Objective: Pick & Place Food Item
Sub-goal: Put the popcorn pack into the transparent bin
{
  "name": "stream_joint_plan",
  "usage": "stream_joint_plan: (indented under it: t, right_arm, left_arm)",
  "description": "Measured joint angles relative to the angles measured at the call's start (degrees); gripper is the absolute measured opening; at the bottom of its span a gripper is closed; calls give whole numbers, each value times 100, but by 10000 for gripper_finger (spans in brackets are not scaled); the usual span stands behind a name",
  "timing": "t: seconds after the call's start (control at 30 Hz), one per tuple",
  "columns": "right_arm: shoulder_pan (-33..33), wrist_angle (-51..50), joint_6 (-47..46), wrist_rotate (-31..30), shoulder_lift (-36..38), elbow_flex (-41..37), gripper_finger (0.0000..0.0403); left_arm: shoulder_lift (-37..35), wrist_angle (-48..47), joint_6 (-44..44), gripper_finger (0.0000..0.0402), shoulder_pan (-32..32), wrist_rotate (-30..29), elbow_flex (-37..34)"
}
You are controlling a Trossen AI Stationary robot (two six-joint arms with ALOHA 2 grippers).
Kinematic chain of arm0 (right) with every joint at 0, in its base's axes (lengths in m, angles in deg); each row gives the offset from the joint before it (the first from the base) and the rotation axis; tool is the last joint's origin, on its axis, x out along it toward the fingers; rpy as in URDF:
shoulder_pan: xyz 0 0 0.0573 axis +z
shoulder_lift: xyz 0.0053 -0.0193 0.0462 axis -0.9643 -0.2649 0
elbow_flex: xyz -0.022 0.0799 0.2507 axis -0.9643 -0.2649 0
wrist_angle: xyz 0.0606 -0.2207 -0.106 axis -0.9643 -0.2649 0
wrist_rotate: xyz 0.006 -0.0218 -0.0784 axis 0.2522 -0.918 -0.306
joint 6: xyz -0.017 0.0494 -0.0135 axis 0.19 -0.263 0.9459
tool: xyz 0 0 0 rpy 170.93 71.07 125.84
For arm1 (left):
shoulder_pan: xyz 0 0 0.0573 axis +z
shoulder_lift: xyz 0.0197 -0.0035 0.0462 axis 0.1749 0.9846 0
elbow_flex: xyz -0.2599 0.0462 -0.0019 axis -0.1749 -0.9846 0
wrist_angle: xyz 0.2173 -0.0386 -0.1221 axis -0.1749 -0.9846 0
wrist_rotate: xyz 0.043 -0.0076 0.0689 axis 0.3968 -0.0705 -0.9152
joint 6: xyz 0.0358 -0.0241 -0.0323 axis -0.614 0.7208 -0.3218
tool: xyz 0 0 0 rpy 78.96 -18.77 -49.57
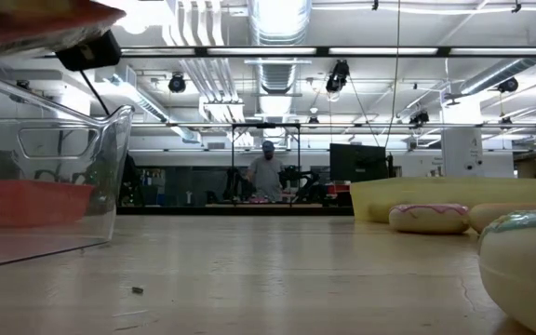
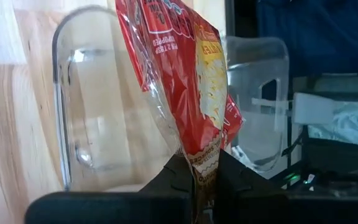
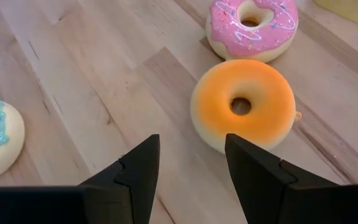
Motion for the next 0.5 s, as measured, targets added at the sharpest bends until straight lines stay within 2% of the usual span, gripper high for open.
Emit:
stream_joint_plan:
  t: [0.37,0.5]
  right_arm:
    - [0,10,0,2,-82,0,178]
    - [0,10,-1,2,-82,0,178]
  left_arm:
    - [4,172,287,28,-116,50,-794]
    - [4,775,286,28,-154,85,-1005]
